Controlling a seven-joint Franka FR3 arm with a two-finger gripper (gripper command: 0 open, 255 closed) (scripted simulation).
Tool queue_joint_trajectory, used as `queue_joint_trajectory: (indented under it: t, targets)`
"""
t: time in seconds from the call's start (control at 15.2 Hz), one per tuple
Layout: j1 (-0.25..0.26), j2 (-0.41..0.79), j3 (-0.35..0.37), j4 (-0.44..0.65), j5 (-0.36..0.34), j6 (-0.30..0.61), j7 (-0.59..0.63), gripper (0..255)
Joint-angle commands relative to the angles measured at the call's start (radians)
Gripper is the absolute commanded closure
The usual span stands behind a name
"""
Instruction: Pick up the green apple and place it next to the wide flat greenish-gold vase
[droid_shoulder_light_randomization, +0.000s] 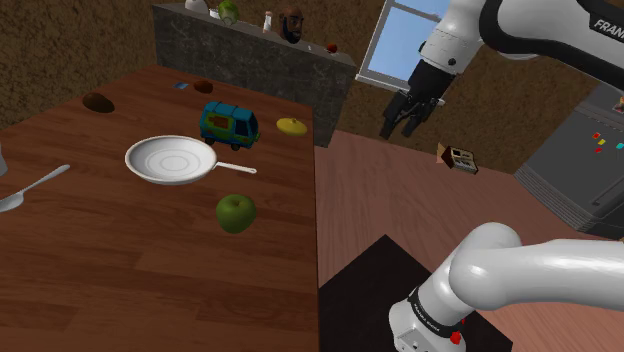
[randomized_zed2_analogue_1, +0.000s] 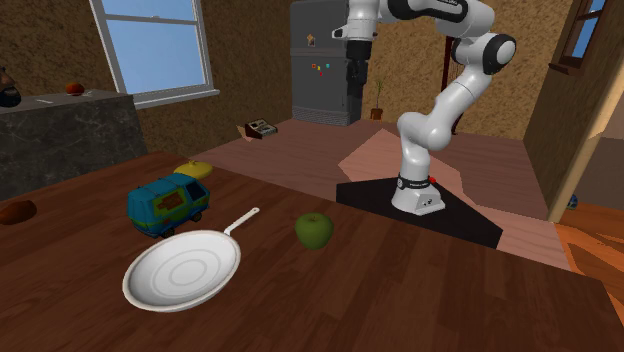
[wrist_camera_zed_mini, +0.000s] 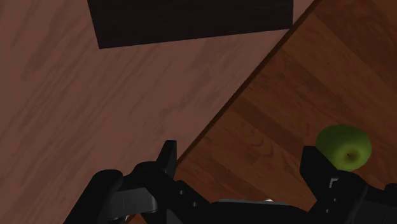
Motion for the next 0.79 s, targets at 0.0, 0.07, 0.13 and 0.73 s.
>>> queue_joint_trajectory:
  t: [0.0,0.07,0.13,0.73]
  targets:
    - [0.000,0.000,0.000,0.000,0.000,0.000,0.000,0]
    - [-0.004,0.001,0.030,-0.015,0.013,0.019,0.046,0]
    - [-0.008,0.004,0.060,-0.027,0.026,0.038,0.092,0]
    - [-0.061,0.138,0.340,-0.049,0.107,0.220,0.505,0]
